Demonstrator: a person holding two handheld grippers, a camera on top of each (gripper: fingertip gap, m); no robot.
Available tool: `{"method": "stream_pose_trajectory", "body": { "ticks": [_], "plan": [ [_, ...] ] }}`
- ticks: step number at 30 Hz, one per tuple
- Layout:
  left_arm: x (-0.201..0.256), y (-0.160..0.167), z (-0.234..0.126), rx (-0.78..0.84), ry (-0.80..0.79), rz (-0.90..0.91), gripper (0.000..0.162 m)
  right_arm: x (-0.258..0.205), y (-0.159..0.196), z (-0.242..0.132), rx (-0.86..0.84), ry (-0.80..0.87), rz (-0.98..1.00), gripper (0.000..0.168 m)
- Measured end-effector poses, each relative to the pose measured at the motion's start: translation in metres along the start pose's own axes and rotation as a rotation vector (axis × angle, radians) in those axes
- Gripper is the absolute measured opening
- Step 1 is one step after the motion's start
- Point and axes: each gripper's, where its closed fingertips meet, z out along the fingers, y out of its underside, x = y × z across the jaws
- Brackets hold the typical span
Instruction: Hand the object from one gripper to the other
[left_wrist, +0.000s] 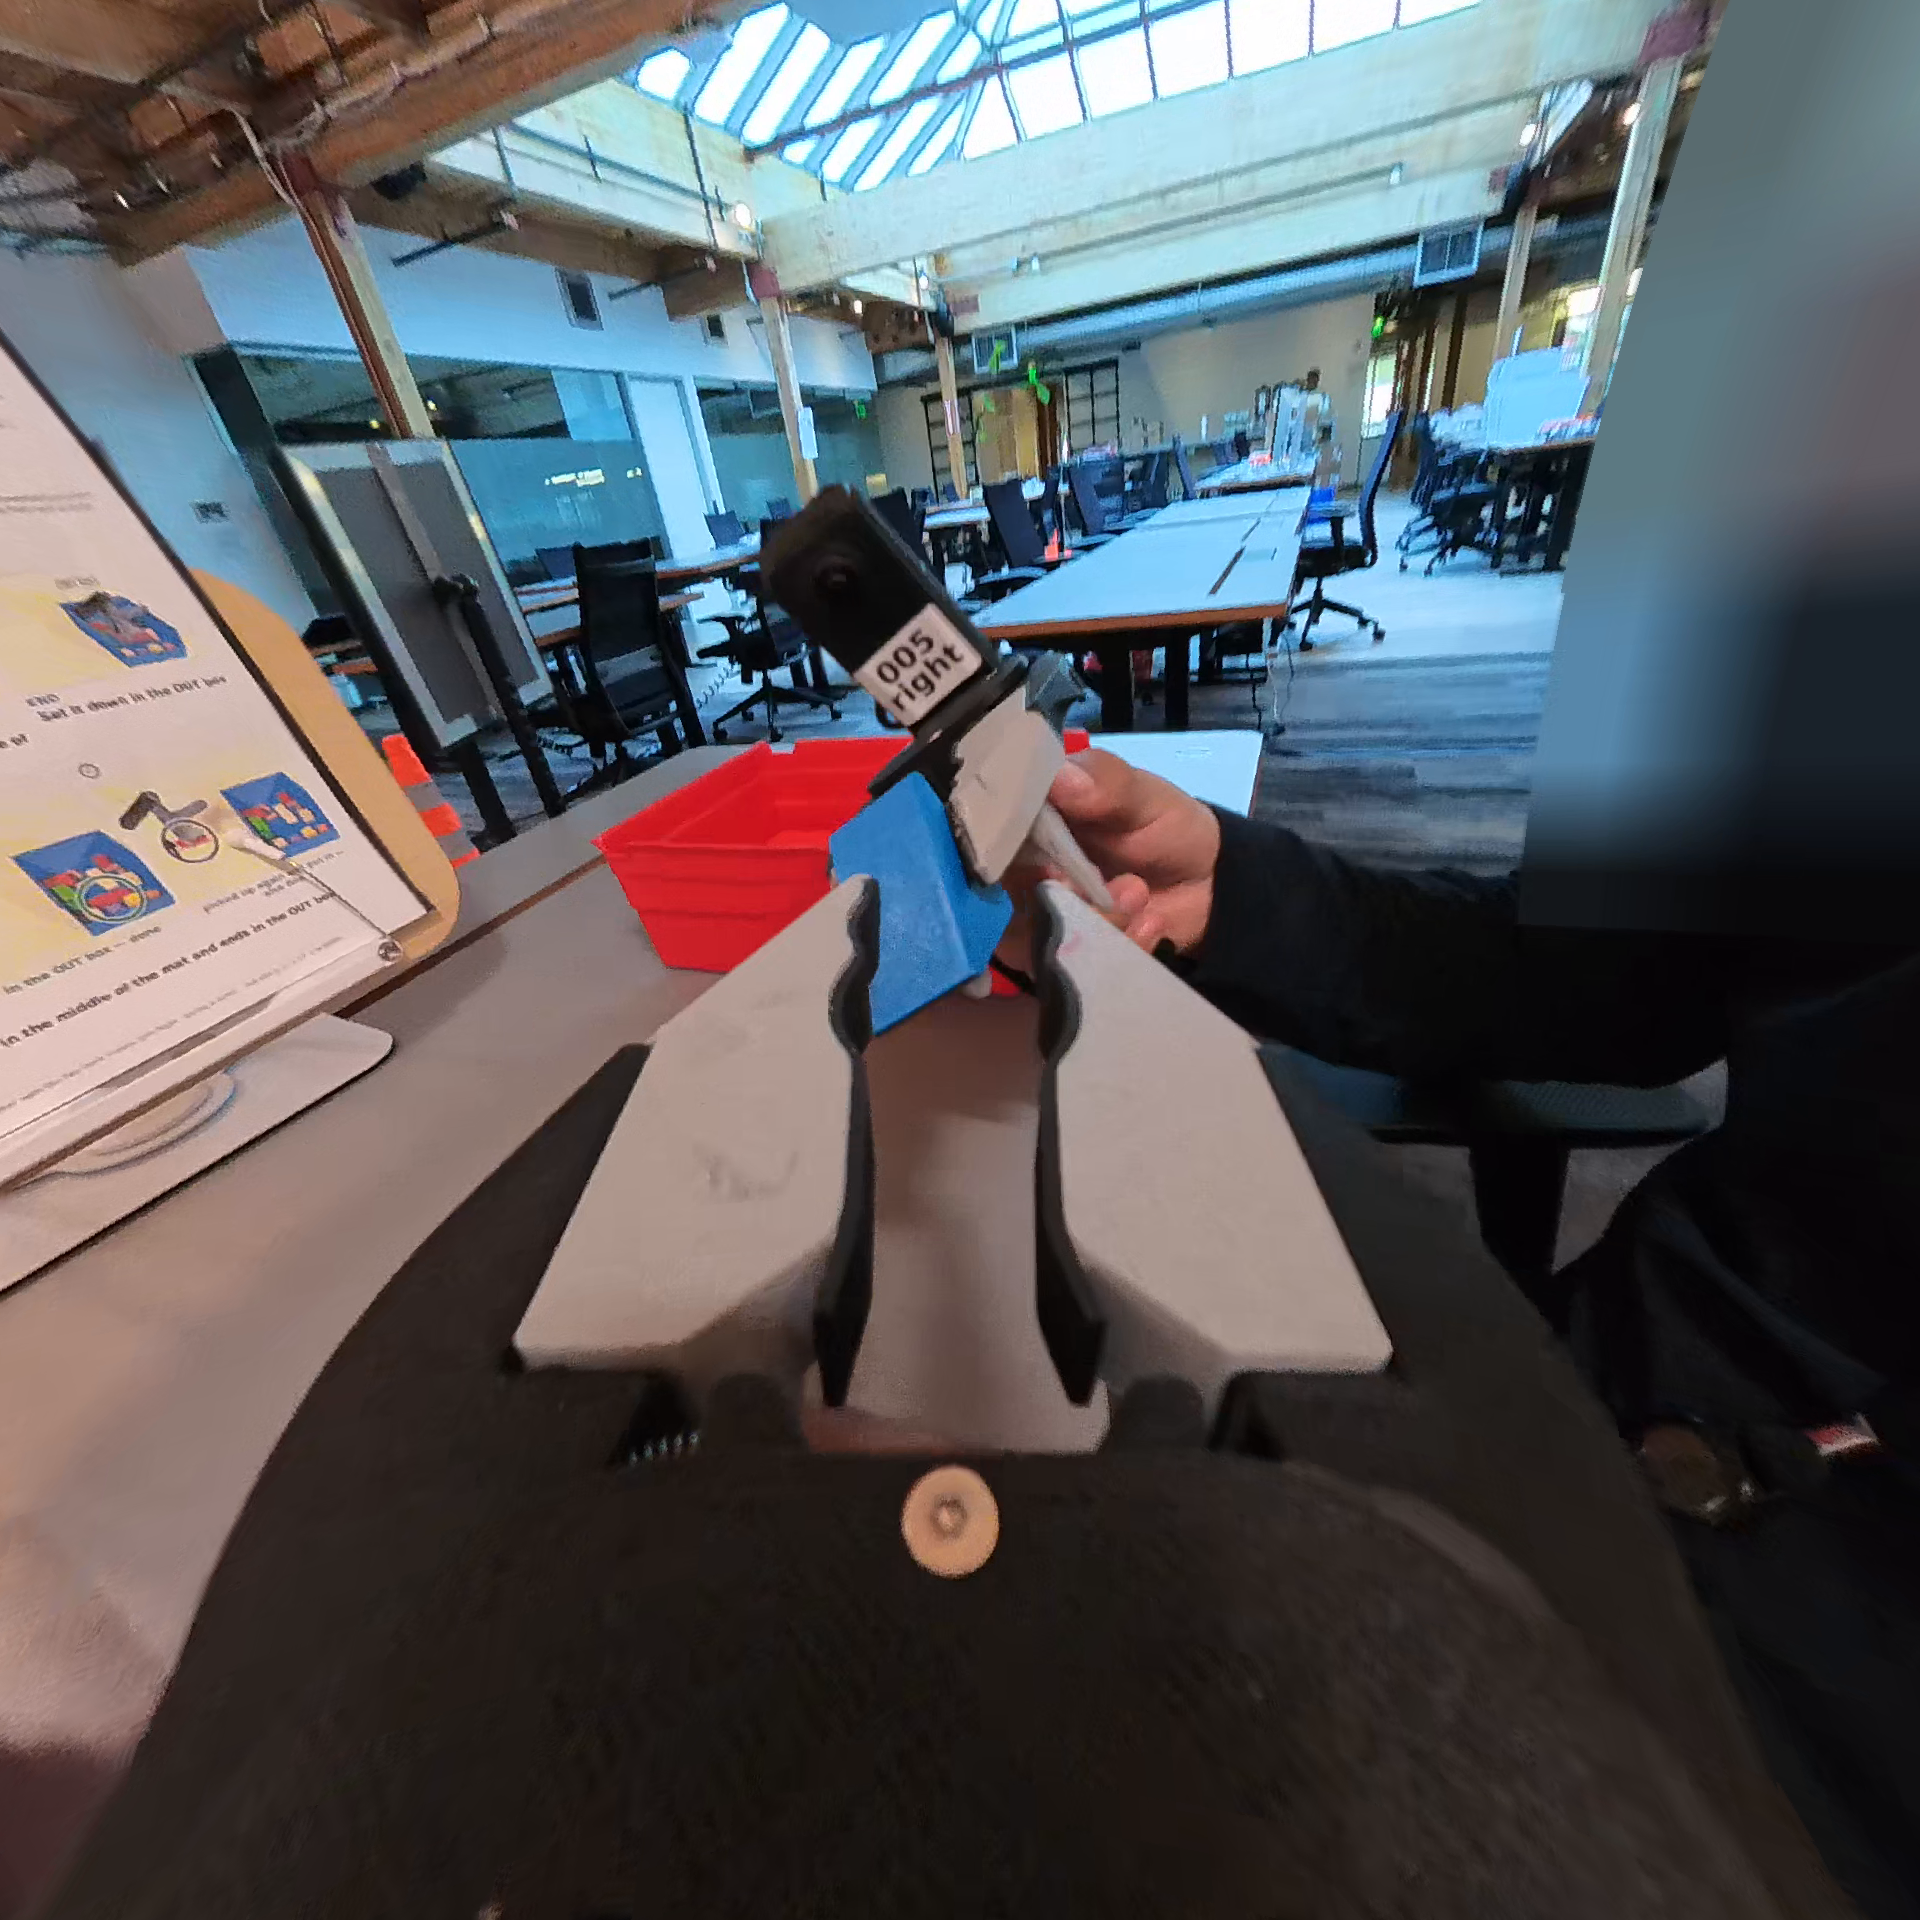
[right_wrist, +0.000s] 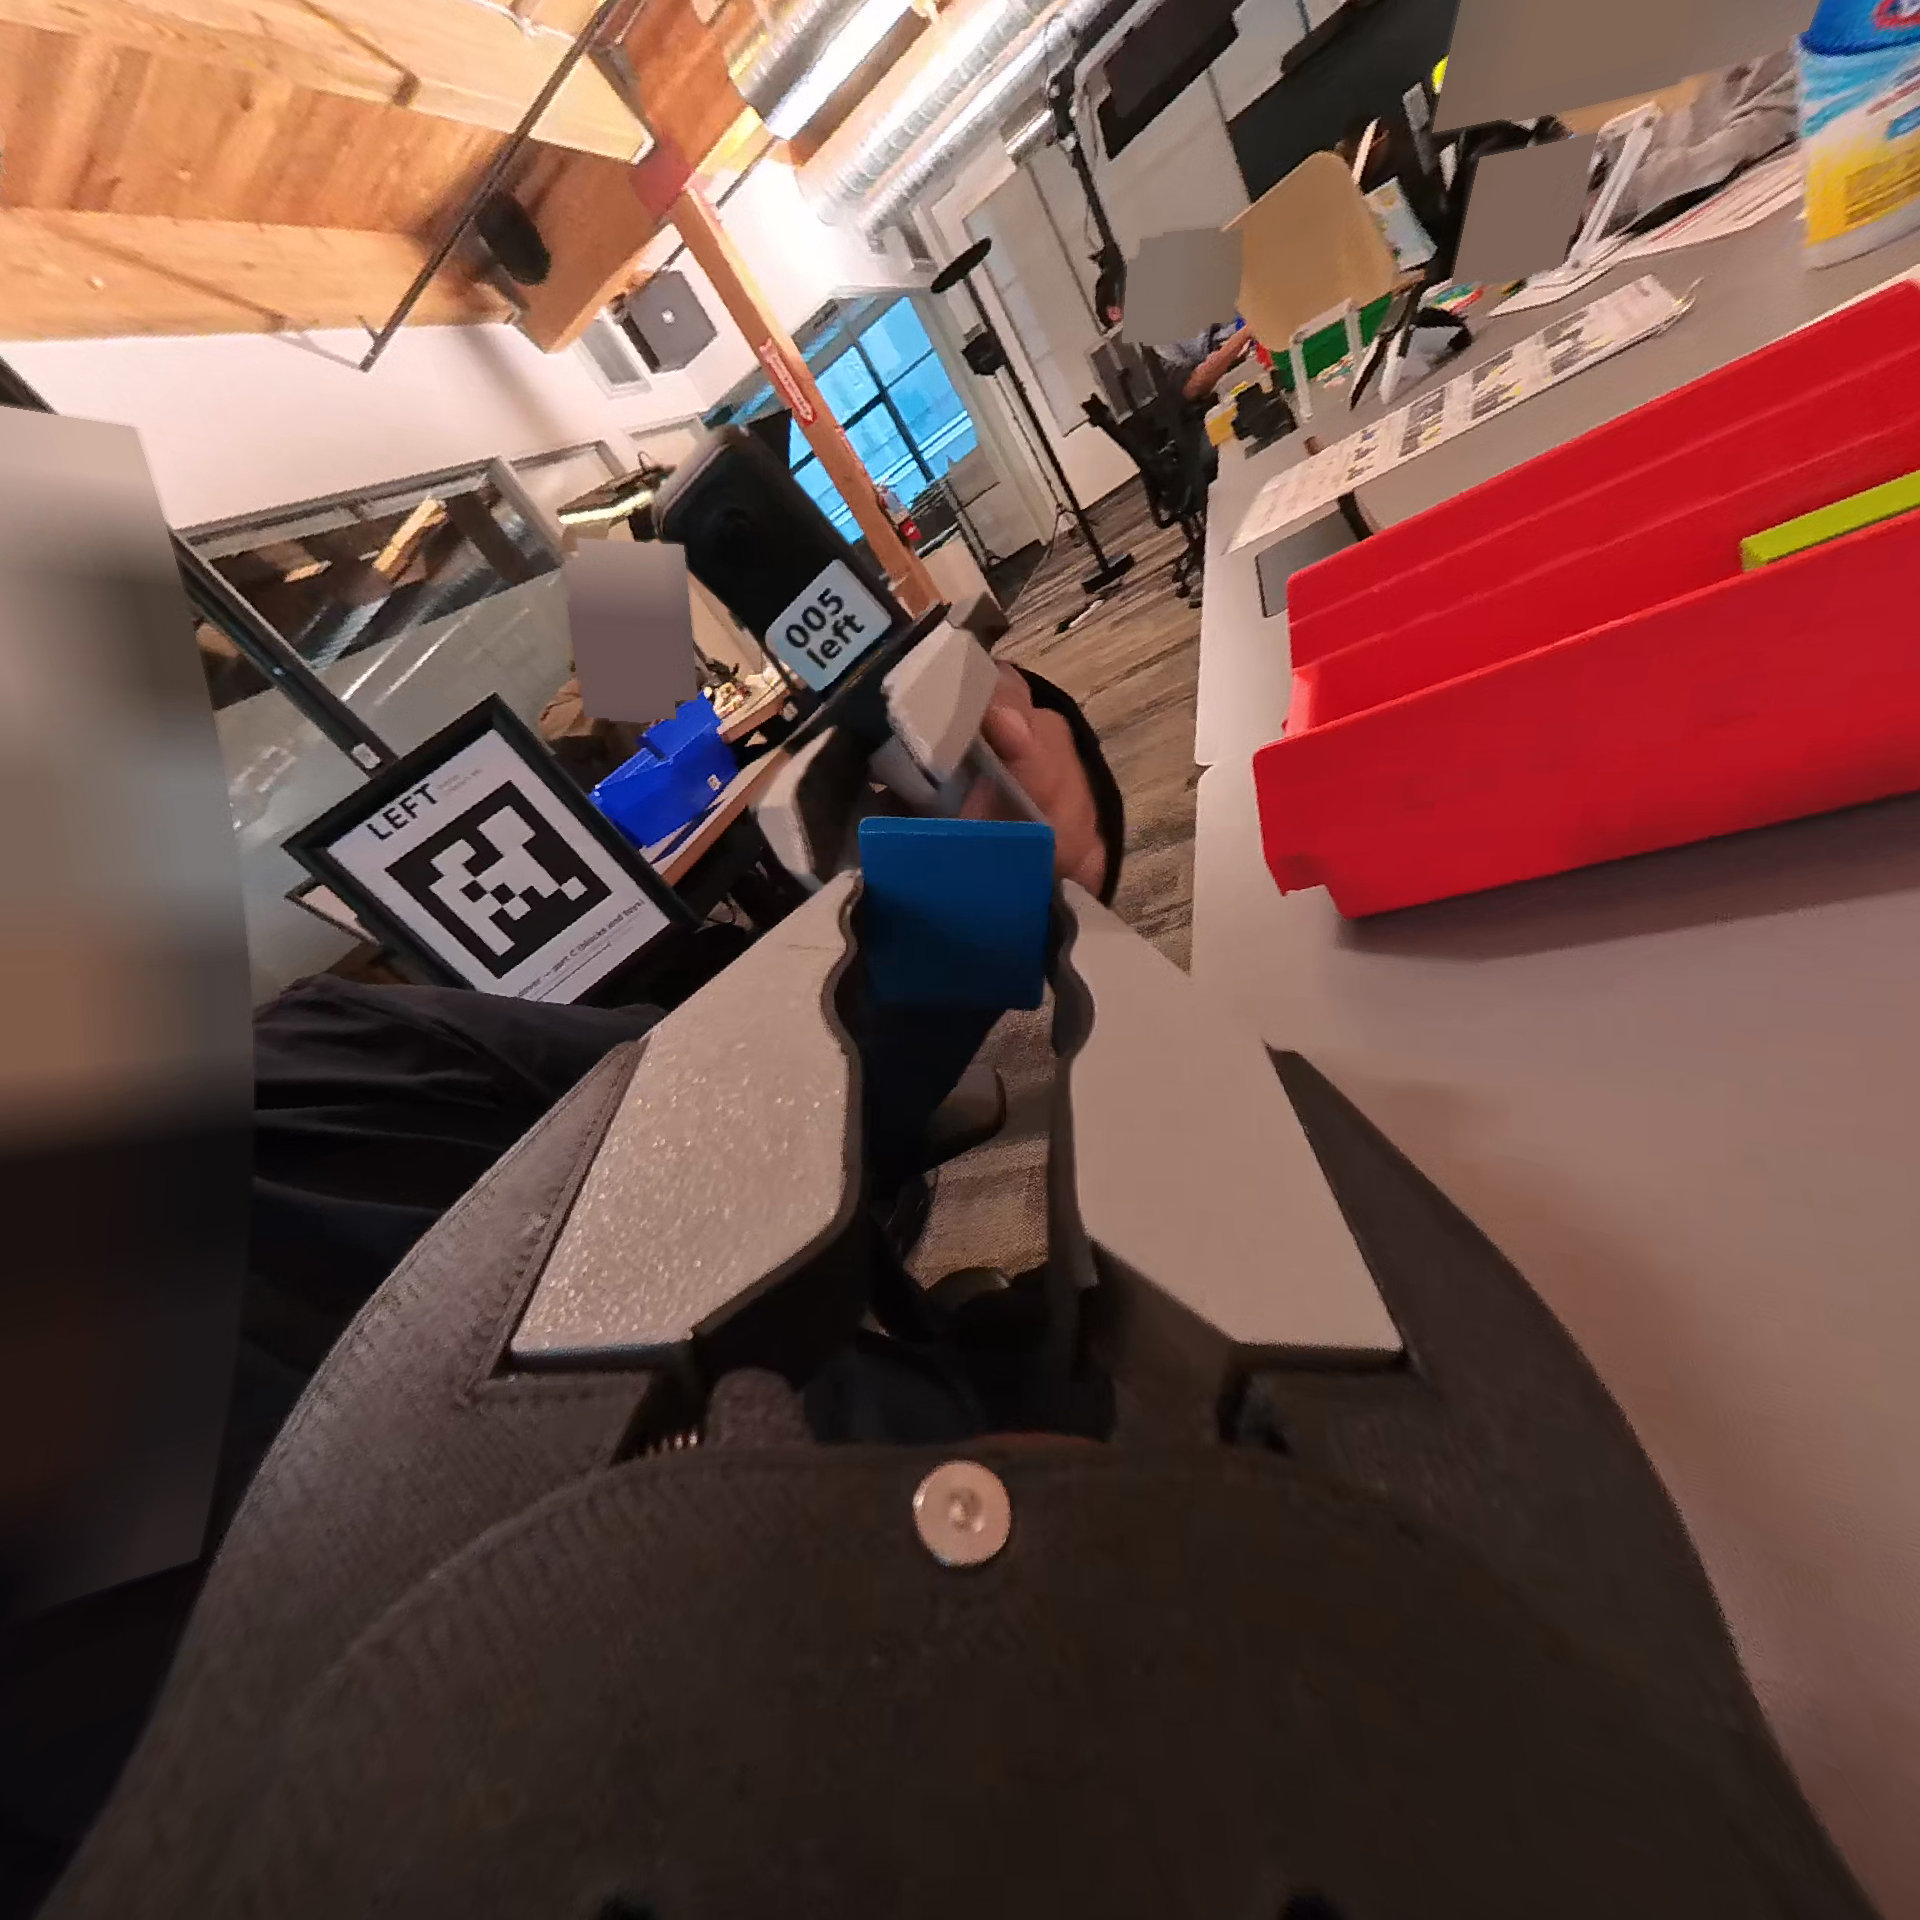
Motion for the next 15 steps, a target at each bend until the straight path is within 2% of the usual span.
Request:
{"method": "stream_pose_trajectory", "body": {
  "ticks": [3,6,8,11,15],
  "plan": [
    [-0.007,-0.006,-0.009,0.014,-0.018,-0.033,0.029,0.008,-0.006,-0.012,0.008,0.070,-0.021,0.031],
    [-0.020,0.003,-0.015,-0.064,-0.079,-0.067,0.034,0.018,-0.018,-0.042,0.016,0.215,-0.101,0.031],
    [-0.029,0.010,-0.021,-0.122,-0.138,-0.074,0.034,0.033,-0.031,-0.084,0.033,0.412,-0.176,0.031],
    [-0.037,0.013,-0.028,-0.161,-0.188,-0.067,0.035,0.066,-0.045,-0.173,0.025,0.781,-0.242,0.031],
    [-0.039,0.009,-0.028,-0.153,-0.195,-0.080,0.035,0.105,-0.029,-0.275,-0.025,1.089,-0.136,0.031]
  ]
}}
